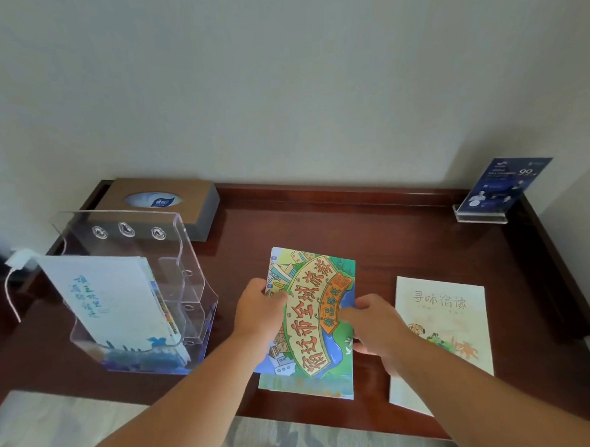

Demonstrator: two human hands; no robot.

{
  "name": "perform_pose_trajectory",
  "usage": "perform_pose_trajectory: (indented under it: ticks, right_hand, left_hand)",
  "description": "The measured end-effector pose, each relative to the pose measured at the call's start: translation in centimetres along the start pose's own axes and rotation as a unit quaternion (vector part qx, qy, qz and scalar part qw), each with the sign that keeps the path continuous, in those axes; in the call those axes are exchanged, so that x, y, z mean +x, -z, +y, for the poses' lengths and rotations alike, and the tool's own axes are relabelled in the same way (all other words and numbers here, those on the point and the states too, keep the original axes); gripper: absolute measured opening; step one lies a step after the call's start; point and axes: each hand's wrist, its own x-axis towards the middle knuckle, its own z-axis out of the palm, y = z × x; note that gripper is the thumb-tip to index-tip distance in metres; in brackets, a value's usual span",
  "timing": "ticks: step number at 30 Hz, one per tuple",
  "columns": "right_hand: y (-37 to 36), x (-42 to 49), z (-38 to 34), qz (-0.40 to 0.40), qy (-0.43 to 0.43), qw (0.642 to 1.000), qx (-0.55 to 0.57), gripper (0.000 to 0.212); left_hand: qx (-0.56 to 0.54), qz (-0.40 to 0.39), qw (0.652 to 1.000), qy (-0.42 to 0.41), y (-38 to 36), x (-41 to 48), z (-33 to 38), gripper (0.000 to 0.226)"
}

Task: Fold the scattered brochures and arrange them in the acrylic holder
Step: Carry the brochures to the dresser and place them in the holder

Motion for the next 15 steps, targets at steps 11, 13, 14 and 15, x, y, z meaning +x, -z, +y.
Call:
perform_pose_trajectory:
  ticks: [11, 13, 14, 15]
  right_hand:
    - [1.9, -0.6, -2.0, 0.011, 0.068, 0.998, -0.012, 0.011]
    - [1.9, -1.0, -2.5, 0.012, 0.1, 0.994, -0.04, 0.012]
    - [1.8, -1.2, -2.7, 0.015, 0.116, 0.992, -0.052, 0.014]
    - [1.6, -1.4, -3.0, 0.018, 0.129, 0.99, -0.061, 0.015]
  left_hand:
    - [-0.123, -0.099, 0.985, -0.07, 1.2, -2.1, 1.8, 0.012]
    - [-0.127, -0.106, 0.983, -0.078, 1.4, -2.5, 1.9, 0.015]
    - [-0.133, -0.105, 0.982, -0.08, 1.6, -2.7, 2.0, 0.016]
    - [-0.14, -0.101, 0.982, -0.082, 1.9, -2.9, 2.1, 0.016]
